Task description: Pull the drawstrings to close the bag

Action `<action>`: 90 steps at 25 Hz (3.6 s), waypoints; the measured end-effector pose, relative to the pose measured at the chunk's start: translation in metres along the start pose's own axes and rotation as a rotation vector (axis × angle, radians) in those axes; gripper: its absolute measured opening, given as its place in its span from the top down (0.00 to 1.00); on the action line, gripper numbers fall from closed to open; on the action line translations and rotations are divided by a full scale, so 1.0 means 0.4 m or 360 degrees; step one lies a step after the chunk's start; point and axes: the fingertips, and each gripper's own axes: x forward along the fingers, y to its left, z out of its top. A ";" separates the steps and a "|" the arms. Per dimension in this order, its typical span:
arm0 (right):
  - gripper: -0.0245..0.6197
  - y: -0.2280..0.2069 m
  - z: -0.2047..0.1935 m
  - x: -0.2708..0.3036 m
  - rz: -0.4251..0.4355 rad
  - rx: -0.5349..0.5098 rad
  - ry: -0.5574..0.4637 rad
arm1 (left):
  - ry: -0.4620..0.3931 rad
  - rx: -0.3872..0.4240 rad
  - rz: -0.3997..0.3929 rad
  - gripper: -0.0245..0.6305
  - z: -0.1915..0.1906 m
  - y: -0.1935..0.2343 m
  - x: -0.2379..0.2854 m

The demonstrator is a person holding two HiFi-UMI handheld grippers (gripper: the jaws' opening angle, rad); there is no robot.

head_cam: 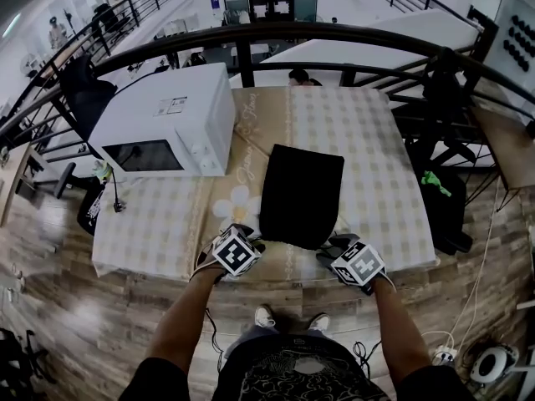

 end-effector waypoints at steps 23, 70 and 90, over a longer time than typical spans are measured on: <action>0.74 0.013 -0.018 0.038 0.0096 -0.0020 0.0145 | 0.0134 0.0041 -0.0209 0.73 0.007 -0.001 0.019; 0.93 -0.072 0.164 -0.100 -0.0165 -0.0167 -0.0162 | -0.0129 0.0265 0.0472 0.92 0.186 0.091 -0.158; 0.93 -0.169 0.413 -0.321 -0.0506 -0.0360 -0.0470 | -0.0537 0.0179 0.0810 0.92 0.416 0.164 -0.410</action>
